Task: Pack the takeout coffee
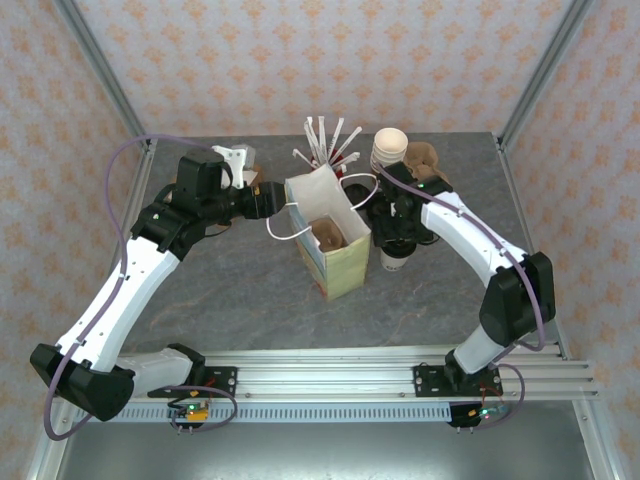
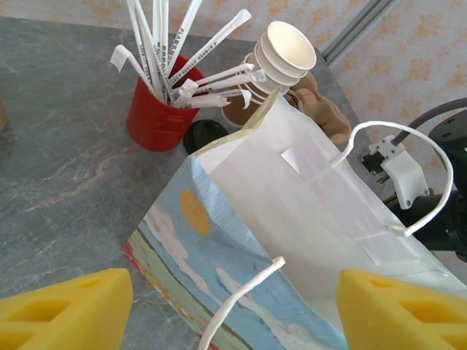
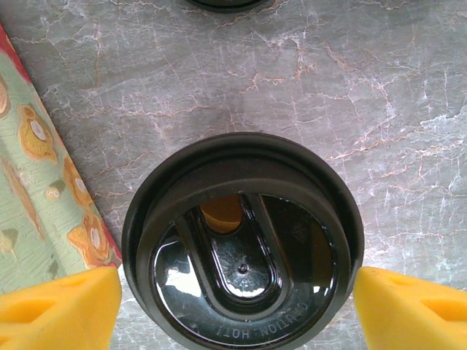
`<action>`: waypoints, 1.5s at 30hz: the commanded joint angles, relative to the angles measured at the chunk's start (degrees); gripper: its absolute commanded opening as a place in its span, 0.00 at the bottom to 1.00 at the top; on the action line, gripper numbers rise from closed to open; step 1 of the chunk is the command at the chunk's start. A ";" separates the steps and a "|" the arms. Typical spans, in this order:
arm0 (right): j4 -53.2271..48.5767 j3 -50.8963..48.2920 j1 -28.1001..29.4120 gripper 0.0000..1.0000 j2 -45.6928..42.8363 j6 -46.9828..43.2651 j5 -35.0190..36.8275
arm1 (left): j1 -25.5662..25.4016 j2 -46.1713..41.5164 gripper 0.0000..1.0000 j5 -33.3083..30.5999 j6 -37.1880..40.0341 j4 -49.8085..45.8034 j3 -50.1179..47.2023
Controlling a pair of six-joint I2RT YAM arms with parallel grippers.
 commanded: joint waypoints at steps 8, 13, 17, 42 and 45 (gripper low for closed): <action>-1.01 -0.33 -0.92 0.77 0.28 -0.93 0.55 | -0.44 0.06 0.74 -0.10 0.30 -0.88 1.82; -1.01 -0.82 -1.08 0.77 0.75 -0.98 0.66 | -0.45 0.09 0.74 -0.10 0.30 -0.84 1.73; -0.84 -0.87 -1.26 0.77 0.96 -1.07 0.57 | -0.45 0.09 0.74 -0.06 0.30 -0.81 1.68; -0.22 -1.69 -1.70 0.76 1.70 -1.59 -0.49 | -0.44 0.17 0.74 -0.16 0.22 -0.66 1.20; -0.31 -1.68 -1.66 0.74 1.68 -1.68 -0.37 | -0.45 0.35 0.74 -0.02 0.24 -0.55 1.29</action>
